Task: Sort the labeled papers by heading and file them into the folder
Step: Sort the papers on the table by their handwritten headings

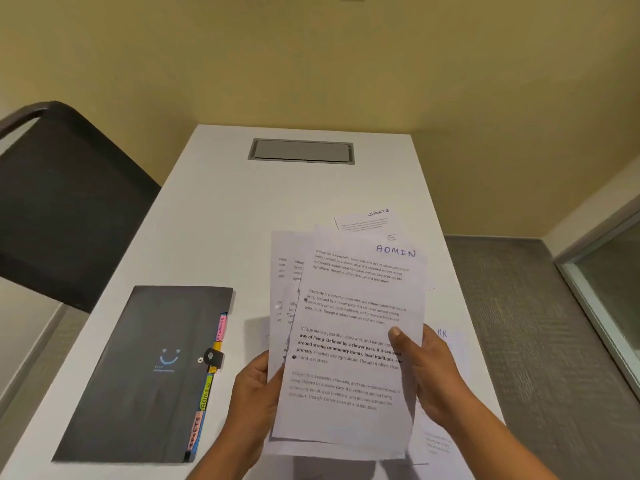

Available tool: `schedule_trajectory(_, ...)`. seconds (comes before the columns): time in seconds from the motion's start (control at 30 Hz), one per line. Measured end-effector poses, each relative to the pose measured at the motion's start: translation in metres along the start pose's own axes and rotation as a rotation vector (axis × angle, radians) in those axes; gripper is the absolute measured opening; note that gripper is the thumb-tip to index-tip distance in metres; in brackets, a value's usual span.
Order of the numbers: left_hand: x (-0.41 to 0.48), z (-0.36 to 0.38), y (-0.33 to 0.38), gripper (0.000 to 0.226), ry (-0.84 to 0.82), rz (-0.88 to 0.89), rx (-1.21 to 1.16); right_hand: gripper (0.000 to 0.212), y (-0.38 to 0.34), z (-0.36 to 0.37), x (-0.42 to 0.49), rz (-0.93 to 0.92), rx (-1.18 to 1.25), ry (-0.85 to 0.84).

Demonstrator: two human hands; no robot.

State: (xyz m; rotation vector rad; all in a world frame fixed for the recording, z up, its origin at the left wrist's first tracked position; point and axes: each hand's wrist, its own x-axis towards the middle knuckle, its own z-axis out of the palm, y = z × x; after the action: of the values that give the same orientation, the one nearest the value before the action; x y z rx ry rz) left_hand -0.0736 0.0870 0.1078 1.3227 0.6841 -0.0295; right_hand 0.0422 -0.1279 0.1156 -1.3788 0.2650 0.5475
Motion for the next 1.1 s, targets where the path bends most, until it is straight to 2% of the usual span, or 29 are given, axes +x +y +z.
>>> schedule_trajectory(0.13, 0.002, -0.004, 0.004, 0.045, -0.026, -0.133, 0.005, 0.035, -0.002, -0.001, -0.006, -0.043, -0.151, -0.070)
schedule_trajectory(0.2, 0.003, -0.006, 0.009, 0.041, -0.090, -0.106, -0.046, 0.030, -0.004, -0.003, -0.008, -0.079, -0.201, -0.067)
schedule_trajectory(0.27, 0.004, -0.006, 0.015, 0.028, -0.117, 0.000, -0.009, 0.027, -0.006, -0.005, -0.011, -0.122, -0.263, -0.063)
schedule_trajectory(0.4, 0.006, 0.005, 0.022, 0.024, -0.134, 0.117, 0.159, 0.030, -0.009, -0.005, -0.015, -0.187, -0.347, -0.049)
schedule_trajectory(0.57, 0.000, 0.021, 0.024, 0.024, 0.090, 0.268, 0.085, 0.013, -0.011, -0.002, -0.023, -0.332, -0.319, -0.004)
schedule_trajectory(0.63, -0.004, 0.025, 0.027, 0.028, 0.126, 0.358, 0.076, 0.017, -0.008, -0.003, -0.027, -0.371, -0.321, 0.011)
schedule_trajectory(0.77, -0.004, 0.027, 0.022, 0.030, 0.037, 0.612, 0.264, 0.032, 0.005, -0.006, -0.033, -0.420, -0.393, -0.028)
schedule_trajectory(0.87, 0.001, 0.028, 0.010, 0.035, -0.019, 0.570, 0.307, 0.048, 0.017, -0.004, -0.032, -0.434, -0.484, -0.063)
schedule_trajectory(1.0, 0.005, 0.028, 0.006, 0.033, -0.048, 0.487, 0.312, 0.046, 0.026, -0.008, -0.028, -0.439, -0.497, -0.035)
schedule_trajectory(1.1, 0.005, 0.026, 0.011, 0.031, -0.020, 0.502, 0.308, 0.048, 0.017, -0.006, -0.033, -0.548, -0.596, -0.038)
